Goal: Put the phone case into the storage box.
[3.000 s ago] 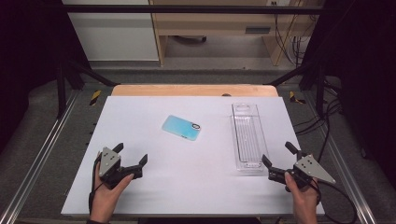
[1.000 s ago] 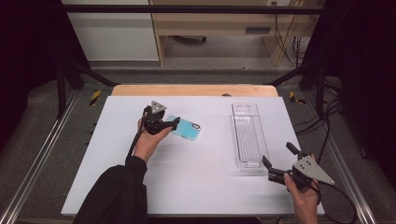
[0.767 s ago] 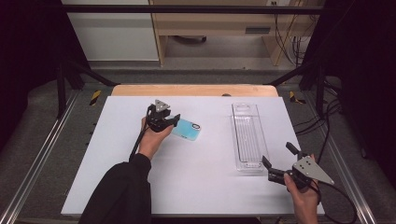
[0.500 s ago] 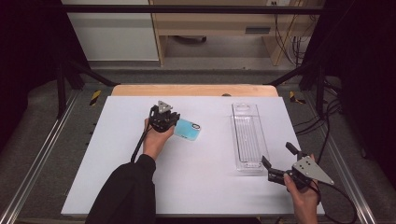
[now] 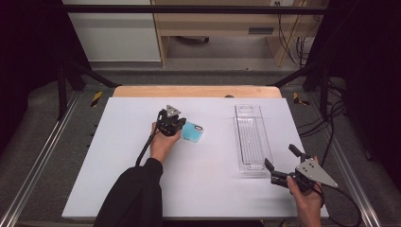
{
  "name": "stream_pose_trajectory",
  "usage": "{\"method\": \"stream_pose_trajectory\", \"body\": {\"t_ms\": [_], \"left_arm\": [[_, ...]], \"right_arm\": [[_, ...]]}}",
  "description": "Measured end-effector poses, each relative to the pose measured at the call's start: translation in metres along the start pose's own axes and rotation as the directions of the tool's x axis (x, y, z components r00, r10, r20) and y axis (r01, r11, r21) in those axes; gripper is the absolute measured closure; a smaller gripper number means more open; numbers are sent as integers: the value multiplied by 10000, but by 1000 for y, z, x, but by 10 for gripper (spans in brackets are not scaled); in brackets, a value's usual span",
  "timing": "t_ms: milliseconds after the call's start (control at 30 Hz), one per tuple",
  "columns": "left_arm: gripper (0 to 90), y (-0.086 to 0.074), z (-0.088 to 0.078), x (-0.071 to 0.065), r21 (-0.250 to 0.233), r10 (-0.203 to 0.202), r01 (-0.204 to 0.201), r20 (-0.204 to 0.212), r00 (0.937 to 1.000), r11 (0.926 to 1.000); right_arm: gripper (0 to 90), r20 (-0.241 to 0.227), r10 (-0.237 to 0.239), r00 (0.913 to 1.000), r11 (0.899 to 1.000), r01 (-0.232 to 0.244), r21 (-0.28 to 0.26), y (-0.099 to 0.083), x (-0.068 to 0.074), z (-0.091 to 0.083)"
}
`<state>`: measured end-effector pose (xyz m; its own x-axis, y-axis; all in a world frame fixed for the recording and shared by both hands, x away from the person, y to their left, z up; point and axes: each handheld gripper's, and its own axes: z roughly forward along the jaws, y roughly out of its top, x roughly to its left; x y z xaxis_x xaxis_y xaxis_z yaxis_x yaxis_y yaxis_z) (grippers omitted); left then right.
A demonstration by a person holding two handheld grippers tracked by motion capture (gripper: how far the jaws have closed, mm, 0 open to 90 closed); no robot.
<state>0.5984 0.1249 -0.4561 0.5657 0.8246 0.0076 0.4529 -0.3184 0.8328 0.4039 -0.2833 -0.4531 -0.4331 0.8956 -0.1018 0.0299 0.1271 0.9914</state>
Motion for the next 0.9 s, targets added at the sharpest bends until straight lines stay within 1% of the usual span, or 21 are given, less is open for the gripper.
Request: {"method": "stream_pose_trajectory", "body": {"t_ms": [267, 367, 400, 467, 500, 533, 567, 633, 733, 767, 900], "left_arm": [[900, 0, 5, -1, 70, 48, -48, 5, 10000, 10000], [900, 0, 14, 0, 176, 51, -52, 24, 10000, 9998], [900, 0, 17, 1, 247, 131, -131, -9, 9999, 9996], [900, 1, 23, 1, 290, 90, -90, 17, 10000, 9995], [900, 1, 23, 1, 290, 90, -90, 17, 10000, 9995], [900, 0, 28, 2, 322, 47, -48, 34, 10000, 9995], [900, 0, 30, 2, 335, 12, -13, 33, 10000, 9994], [900, -1, 34, 2, 387, 45, -46, 19, 10000, 9992], [900, -2, 37, 2, 426, 68, -68, 6, 10000, 9991], [900, -2, 38, 3, 385, -35, 36, -31, 10000, 9993], [900, -2, 41, 5, 335, -108, 112, -124, 9999, 9994]], "right_arm": [[31, -1, -22, 10000, 10000, 22, 10, 0, 0, 0], [31, 24, -5, 10000, 10000, 5, 7, 0, 0, 0], [31, 37, -2, 10000, 10000, 2, -5, 0, 0, 0], [32, 31, 9, 10000, 10000, -9, -23, 0, 0, -1], [32, 31, 9, 10000, 10000, -9, -23, 0, 0, -1], [31, 26, 16, 10000, 10000, -16, -19, 0, 0, -1], [31, 19, 19, 10000, 10000, -19, -16, 0, 0, -1], [31, 40, 37, 10000, 10000, -37, -7, 0, 0, -1], [31, 44, 41, 10000, 10000, -41, -5, 0, 0, -1], [31, 53, 43, 10000, 10000, -43, -17, -1, -1, -1], [31, 27, 111, 9999, 9999, -111, -18, 0, 0, -1]]}}
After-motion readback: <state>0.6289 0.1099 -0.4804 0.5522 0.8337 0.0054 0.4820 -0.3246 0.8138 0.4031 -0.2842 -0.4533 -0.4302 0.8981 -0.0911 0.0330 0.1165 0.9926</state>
